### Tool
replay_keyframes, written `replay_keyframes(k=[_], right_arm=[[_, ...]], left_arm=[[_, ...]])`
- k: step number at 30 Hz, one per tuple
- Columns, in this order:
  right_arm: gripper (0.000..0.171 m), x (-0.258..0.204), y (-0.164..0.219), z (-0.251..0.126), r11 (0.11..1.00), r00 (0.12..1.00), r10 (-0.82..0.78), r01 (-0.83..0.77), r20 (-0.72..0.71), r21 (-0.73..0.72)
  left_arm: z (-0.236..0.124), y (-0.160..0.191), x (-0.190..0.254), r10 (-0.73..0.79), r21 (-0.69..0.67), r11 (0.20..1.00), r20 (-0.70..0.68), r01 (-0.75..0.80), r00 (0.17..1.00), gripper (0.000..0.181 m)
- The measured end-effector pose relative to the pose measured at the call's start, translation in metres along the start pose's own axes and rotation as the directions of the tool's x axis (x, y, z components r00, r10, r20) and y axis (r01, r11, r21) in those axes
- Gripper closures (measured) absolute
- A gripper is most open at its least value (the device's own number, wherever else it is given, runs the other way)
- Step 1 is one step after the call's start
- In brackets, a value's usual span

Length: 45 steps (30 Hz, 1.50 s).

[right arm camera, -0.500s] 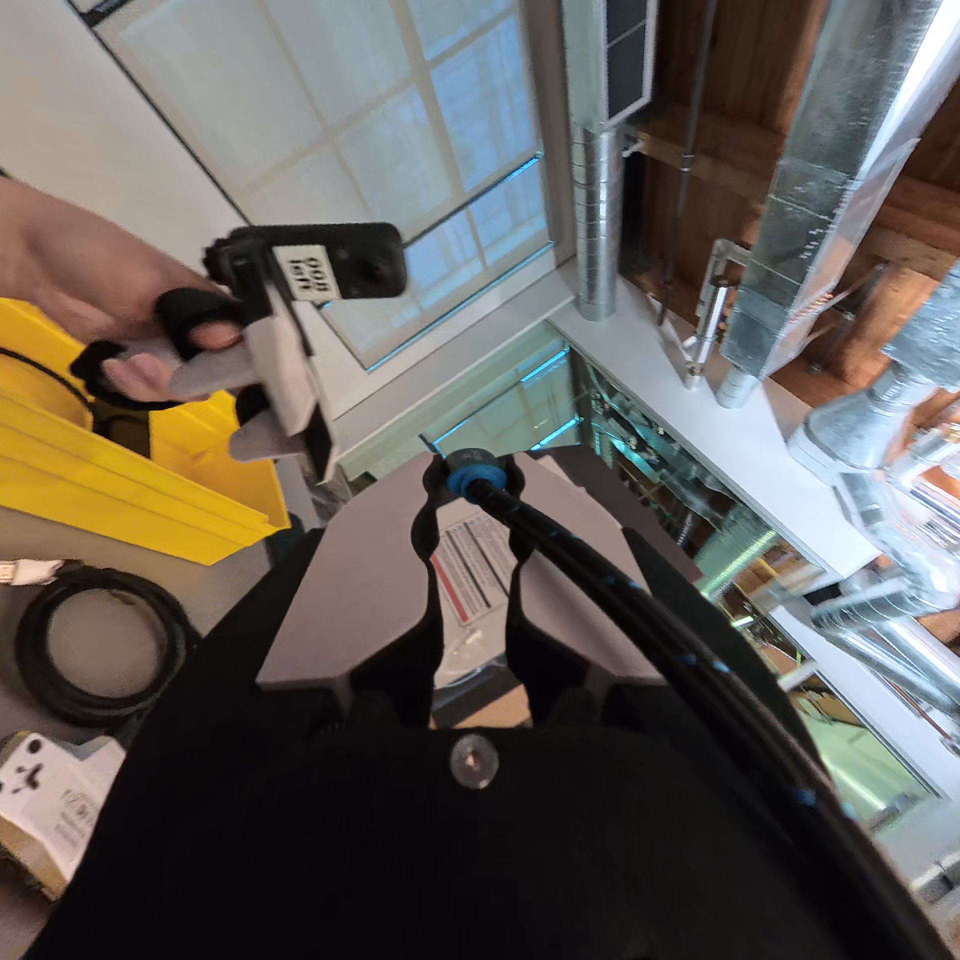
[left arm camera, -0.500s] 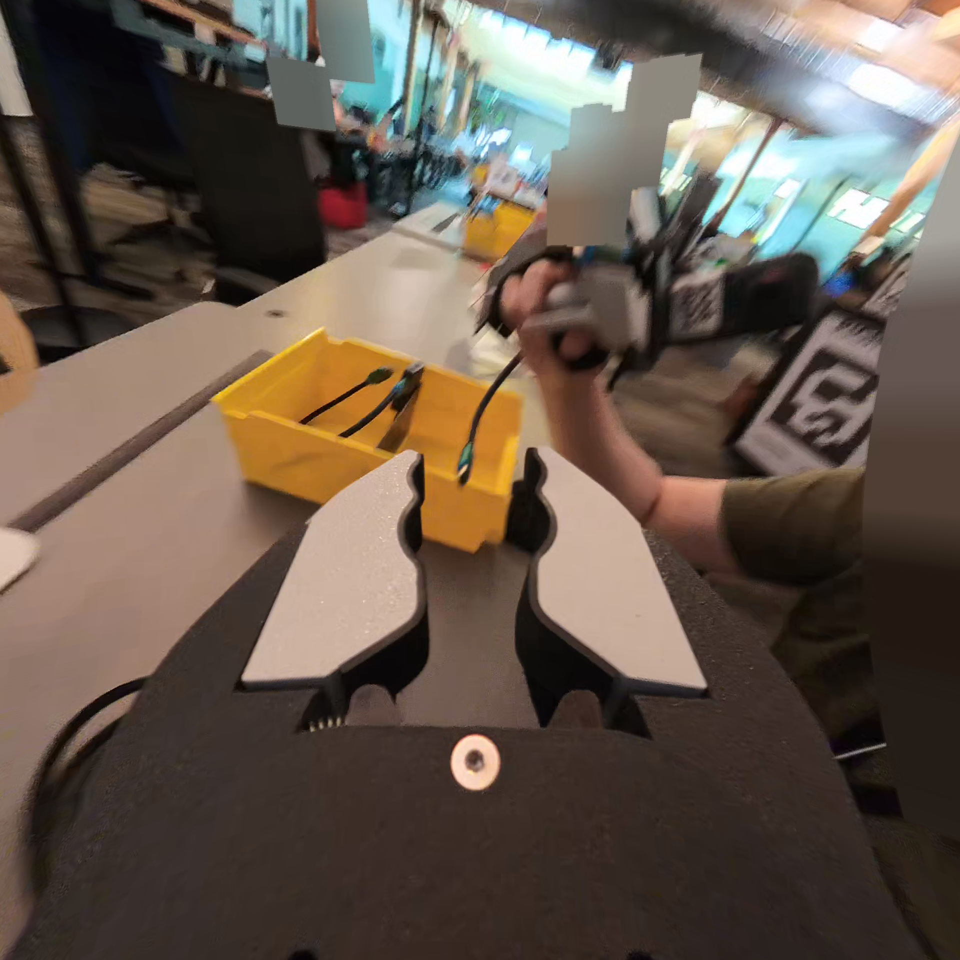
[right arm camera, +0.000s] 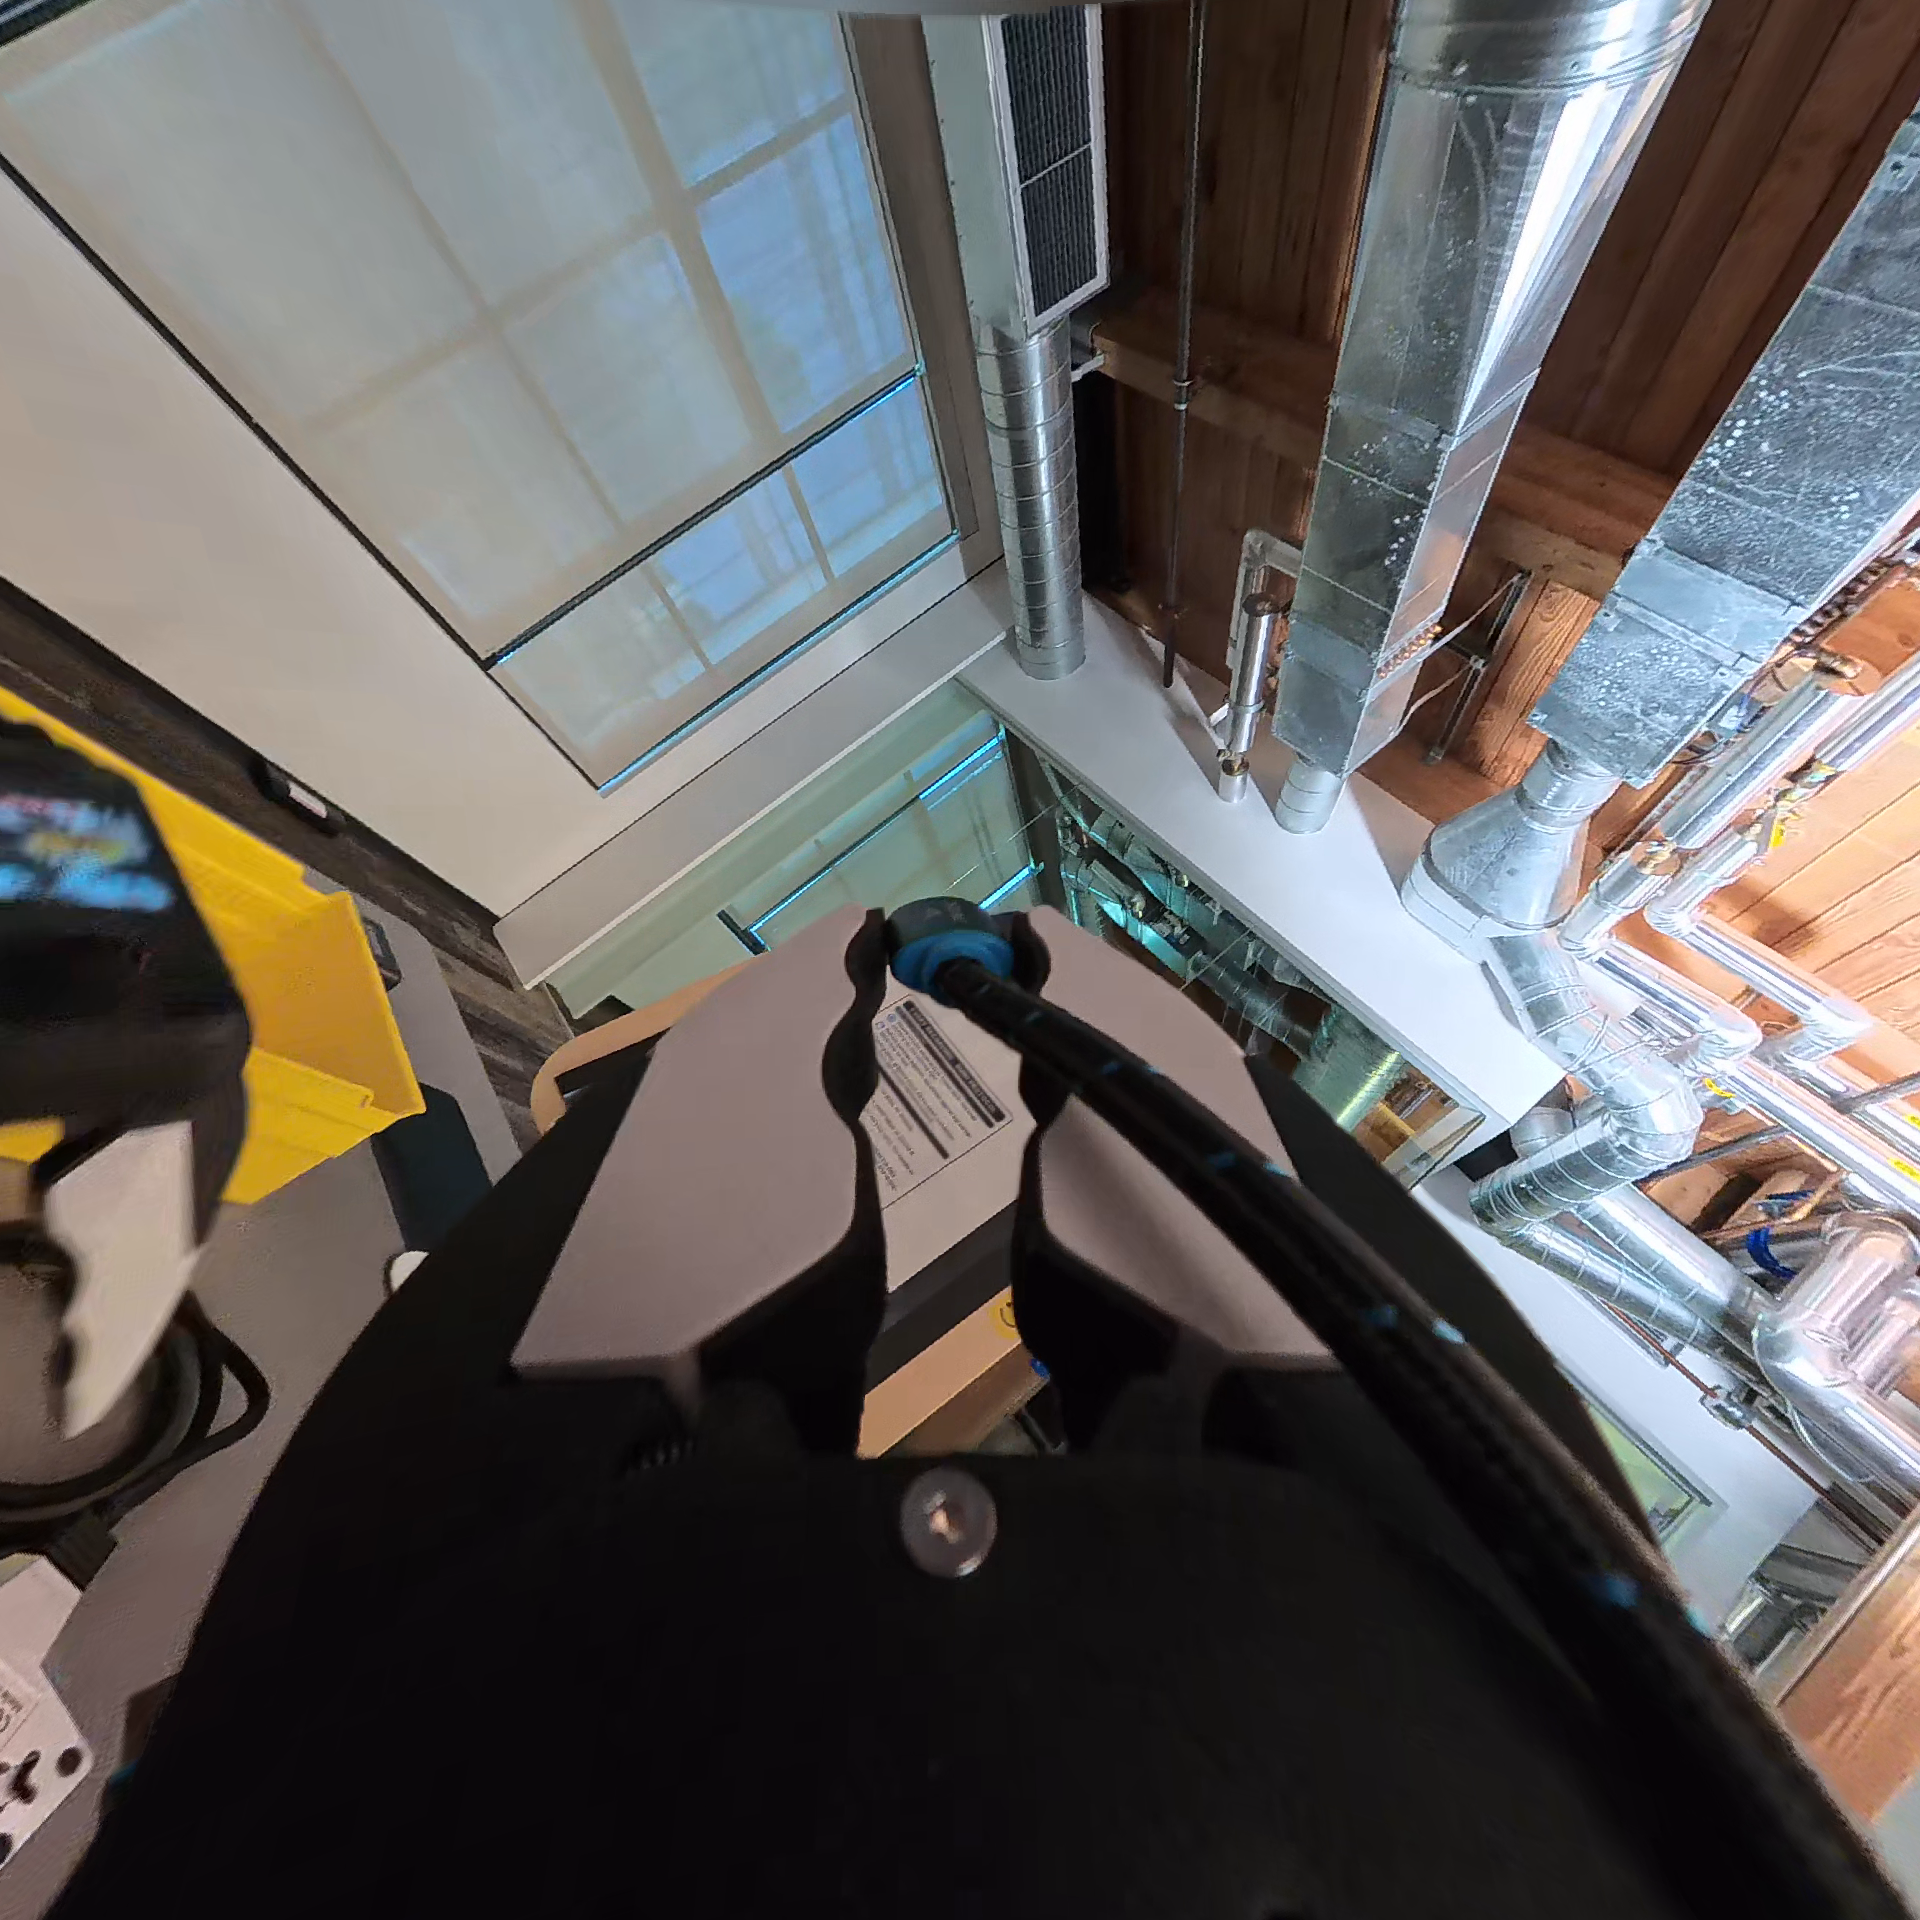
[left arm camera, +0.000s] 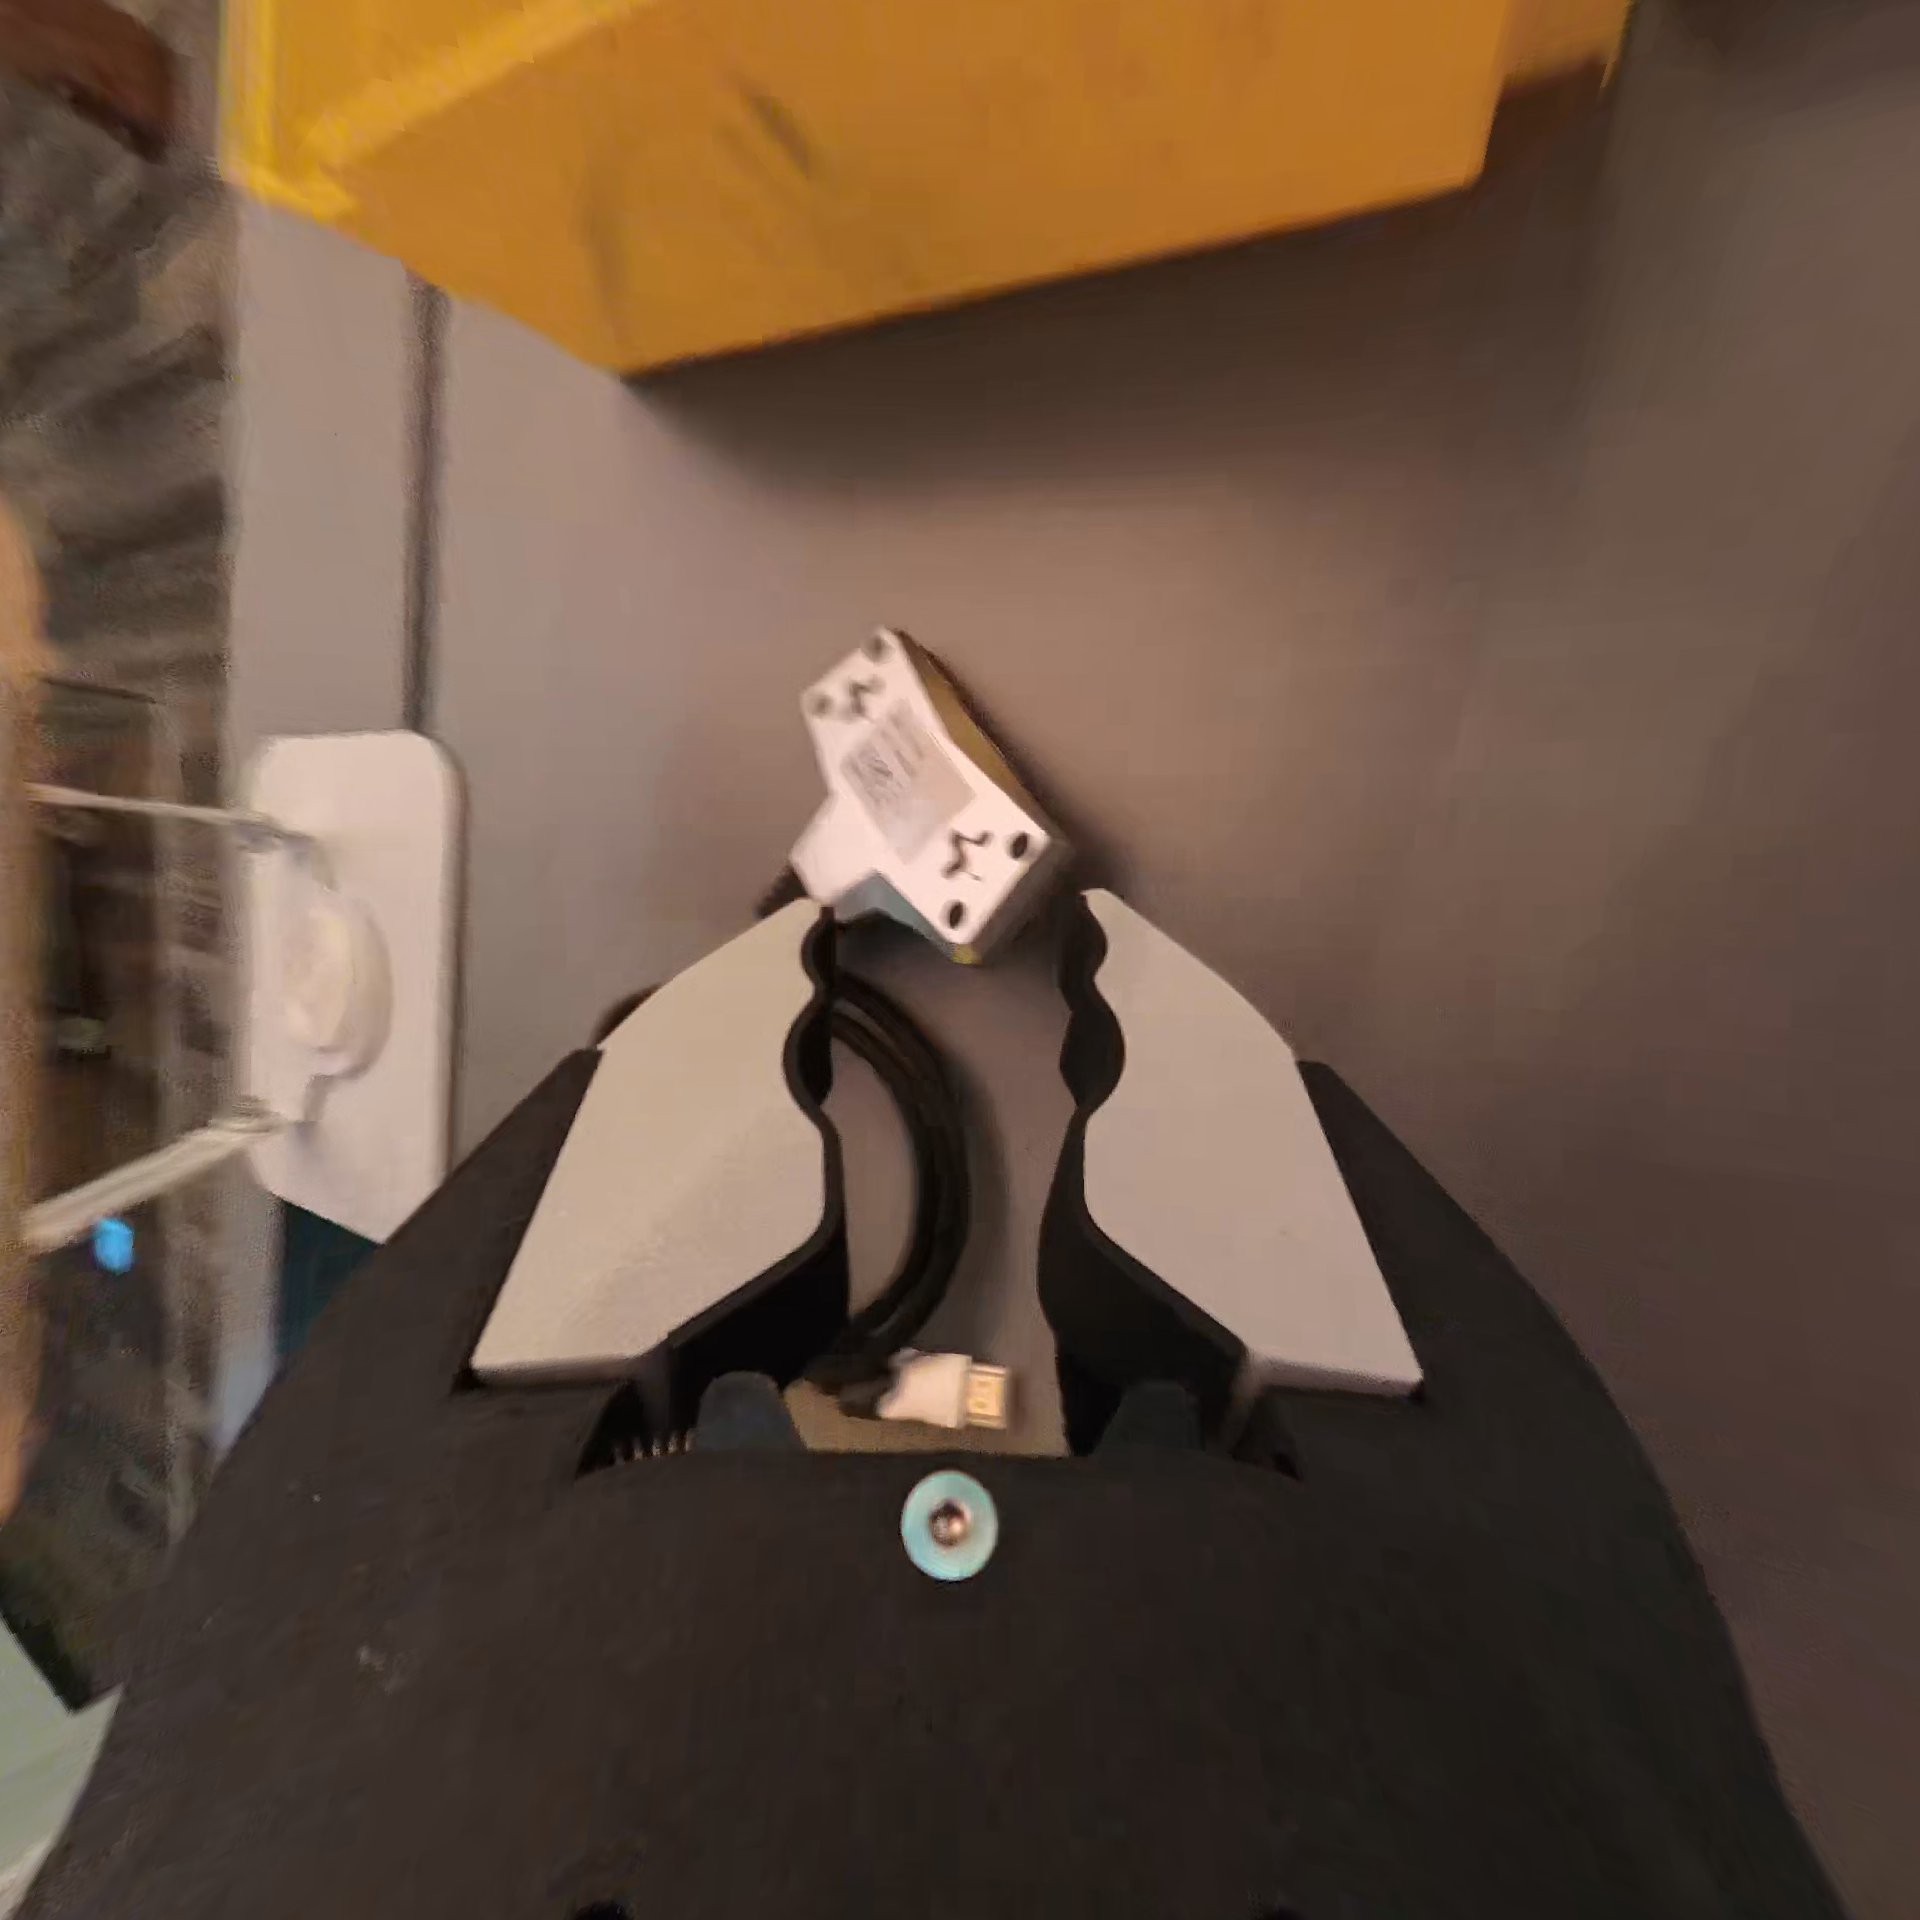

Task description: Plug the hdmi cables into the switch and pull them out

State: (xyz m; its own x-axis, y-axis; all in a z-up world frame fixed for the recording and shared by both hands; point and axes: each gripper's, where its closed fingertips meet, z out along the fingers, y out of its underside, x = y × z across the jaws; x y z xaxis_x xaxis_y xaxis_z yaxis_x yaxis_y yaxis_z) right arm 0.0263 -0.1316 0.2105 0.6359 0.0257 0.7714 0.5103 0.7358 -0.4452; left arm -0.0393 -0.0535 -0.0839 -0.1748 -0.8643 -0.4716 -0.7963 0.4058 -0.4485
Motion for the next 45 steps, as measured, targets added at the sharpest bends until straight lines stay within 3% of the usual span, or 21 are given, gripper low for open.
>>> replay_keyframes(k=[3,8,12,27,36,41,45], right_arm=[[0.146,0.009,-0.006,-0.006,1.000,1.000,0.007,-0.007,-0.022,0.020],[0.148,0.024,-0.019,-0.017,0.996,0.998,0.043,-0.039,-0.055,0.075],[0.147,0.029,-0.020,-0.020,0.996,0.997,0.034,-0.029,-0.069,0.079],[0.148,0.032,-0.020,-0.022,0.995,0.996,0.057,-0.052,-0.064,0.082],[0.147,0.030,-0.013,-0.019,0.994,0.995,0.085,-0.082,-0.049,0.073],[0.147,0.025,-0.005,-0.014,0.994,0.994,0.102,-0.100,-0.029,0.052],[0.147,0.020,0.000,-0.009,0.986,0.988,0.156,-0.157,0.009,0.058]], left_arm=[[0.020,0.012,0.011,-0.022,-0.072,0.997,-0.026,0.020,0.999,0.131],[0.034,0.018,0.011,0.084,-0.072,0.994,0.084,-0.078,0.993,0.131],[0.043,0.021,0.005,0.215,-0.078,0.976,0.205,-0.203,0.955,0.140],[0.067,0.023,-0.017,0.422,-0.168,0.906,0.409,-0.388,0.809,0.132],[0.078,0.015,-0.028,0.475,-0.185,0.878,0.457,-0.442,0.752,0.138],[0.087,0.015,-0.032,0.537,-0.228,0.841,0.473,-0.492,0.699,0.158],[0.090,0.016,-0.036,0.537,-0.252,0.841,0.501,-0.479,0.678,0.159]])
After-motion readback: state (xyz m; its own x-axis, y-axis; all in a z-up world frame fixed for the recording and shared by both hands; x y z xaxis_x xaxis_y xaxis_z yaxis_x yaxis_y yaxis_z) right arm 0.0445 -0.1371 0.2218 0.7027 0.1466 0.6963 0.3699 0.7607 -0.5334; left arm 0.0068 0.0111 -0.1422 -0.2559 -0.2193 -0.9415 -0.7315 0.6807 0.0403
